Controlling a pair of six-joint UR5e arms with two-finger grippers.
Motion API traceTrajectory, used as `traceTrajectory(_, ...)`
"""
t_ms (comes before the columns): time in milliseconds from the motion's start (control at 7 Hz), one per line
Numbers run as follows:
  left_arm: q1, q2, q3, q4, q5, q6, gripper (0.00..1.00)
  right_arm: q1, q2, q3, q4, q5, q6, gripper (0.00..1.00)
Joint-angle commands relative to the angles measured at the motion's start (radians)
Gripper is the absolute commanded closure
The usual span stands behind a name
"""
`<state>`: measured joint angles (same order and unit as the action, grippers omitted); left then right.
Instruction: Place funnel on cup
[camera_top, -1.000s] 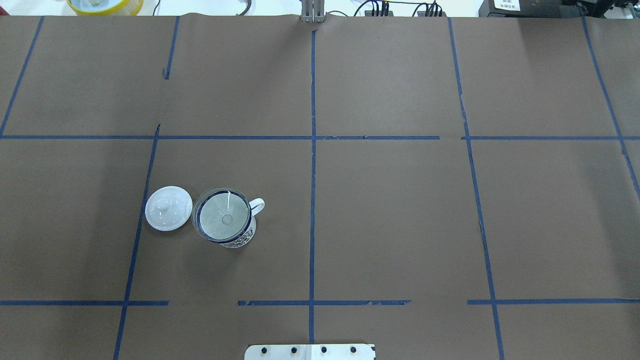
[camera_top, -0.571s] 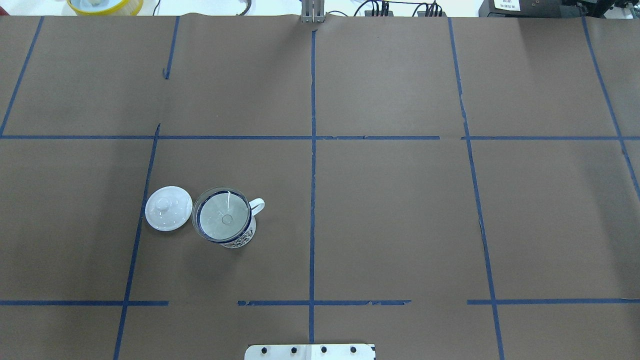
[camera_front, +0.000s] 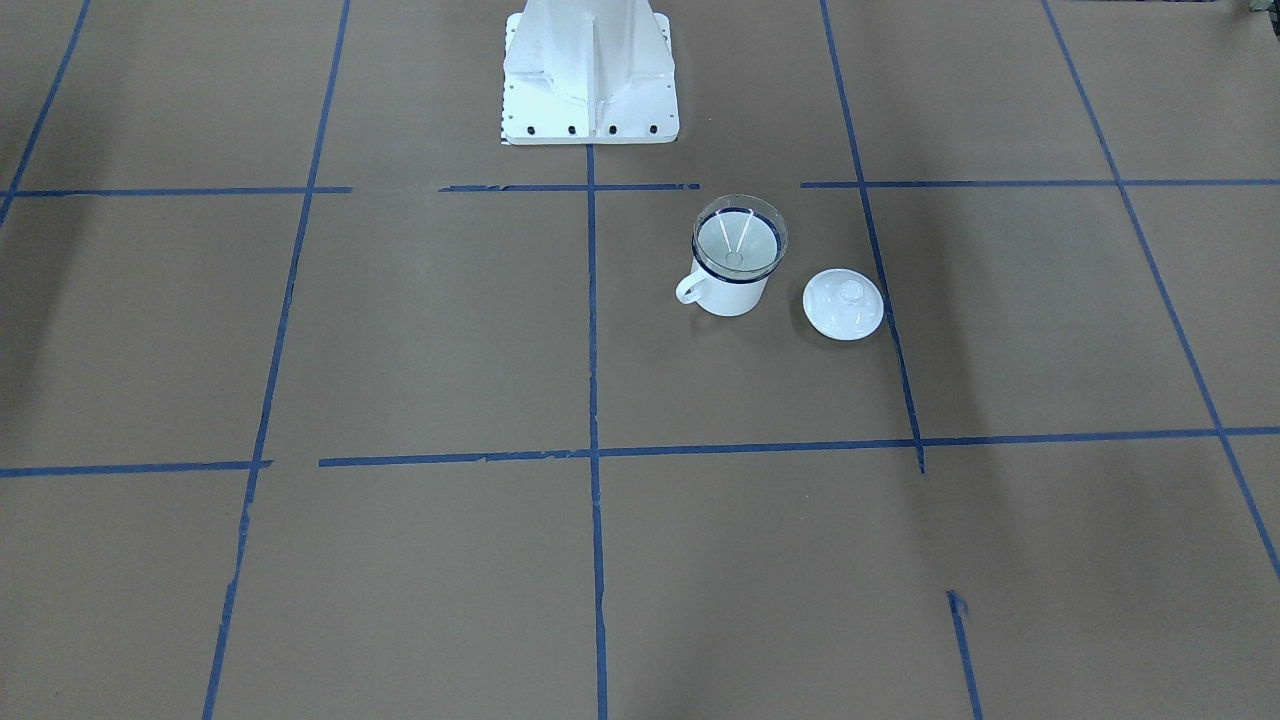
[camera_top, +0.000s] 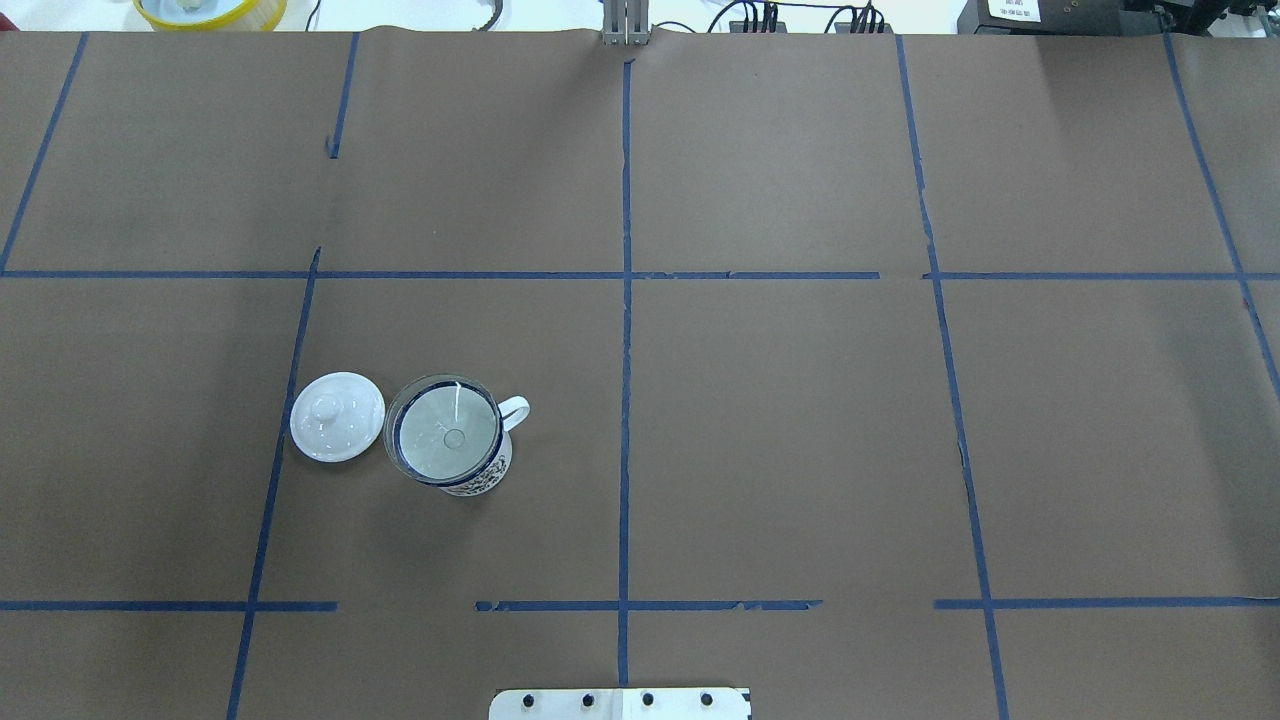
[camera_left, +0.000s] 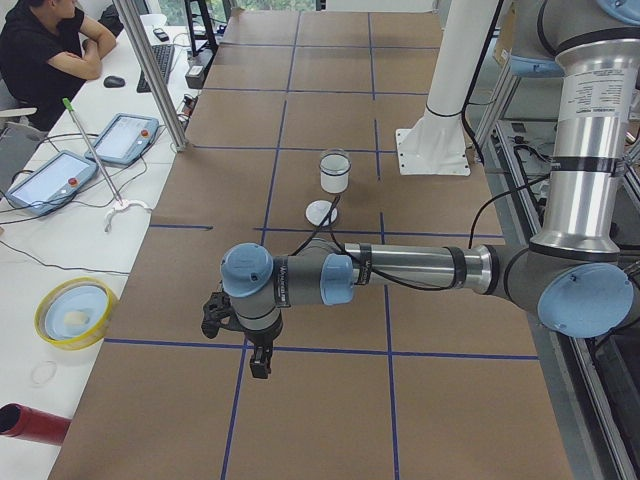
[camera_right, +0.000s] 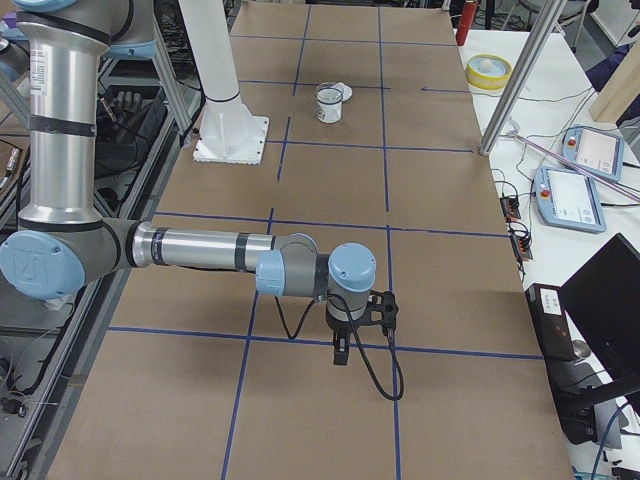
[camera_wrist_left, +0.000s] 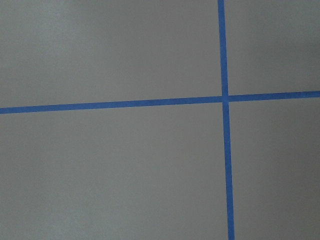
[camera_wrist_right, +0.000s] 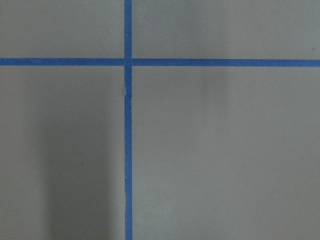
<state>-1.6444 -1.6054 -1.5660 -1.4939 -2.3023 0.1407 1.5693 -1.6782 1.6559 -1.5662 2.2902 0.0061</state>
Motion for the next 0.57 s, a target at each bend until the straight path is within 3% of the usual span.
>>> traceTrajectory(0, 0.0, 0.001, 0.006, -0.006, 0.0, 0.003, 0.0, 0.0, 0.0, -0.001, 0.0, 0.0, 0.0, 0.0)
traceTrajectory(429, 0.0, -0.001, -0.006, 0.001, 0.001, 0.005, 0.0, 0.0, 0.0, 0.001, 0.0, 0.0, 0.0, 0.0)
